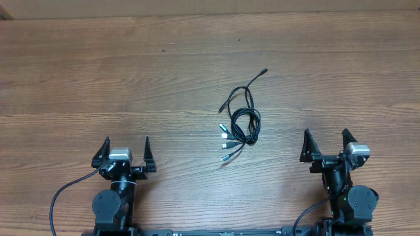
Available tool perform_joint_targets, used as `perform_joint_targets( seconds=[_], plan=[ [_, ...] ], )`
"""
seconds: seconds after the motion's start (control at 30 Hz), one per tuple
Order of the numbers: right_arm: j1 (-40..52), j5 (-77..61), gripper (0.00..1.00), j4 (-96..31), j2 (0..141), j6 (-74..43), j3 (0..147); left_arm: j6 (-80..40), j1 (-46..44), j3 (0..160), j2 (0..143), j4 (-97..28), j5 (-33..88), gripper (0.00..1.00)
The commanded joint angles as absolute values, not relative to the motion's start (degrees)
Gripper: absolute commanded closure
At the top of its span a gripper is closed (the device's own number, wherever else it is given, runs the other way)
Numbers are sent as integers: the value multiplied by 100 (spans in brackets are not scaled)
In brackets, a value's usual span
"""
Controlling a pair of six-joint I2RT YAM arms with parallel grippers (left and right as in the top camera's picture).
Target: Untangle cables
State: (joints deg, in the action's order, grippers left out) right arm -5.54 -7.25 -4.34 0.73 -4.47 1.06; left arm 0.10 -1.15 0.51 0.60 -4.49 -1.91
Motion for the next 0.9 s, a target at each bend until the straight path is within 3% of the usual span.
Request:
perform_joint_targets(
  seconds=[0.0,0.2,0.43,0.87],
  plan=[
    [-548,-731,0,-421,16,-449,47,-40,-152,32,25,-445,-148,0],
    [-548,-731,0,-421,16,-449,47,-27,-152,32,25,-362,-242,1],
    [-548,-731,0,-421,16,-449,47,-49,-152,537,27,-67,727,1],
    [-548,-731,0,-419,16,-449,47,-399,-152,3326,784,-2578,757,0]
  ],
)
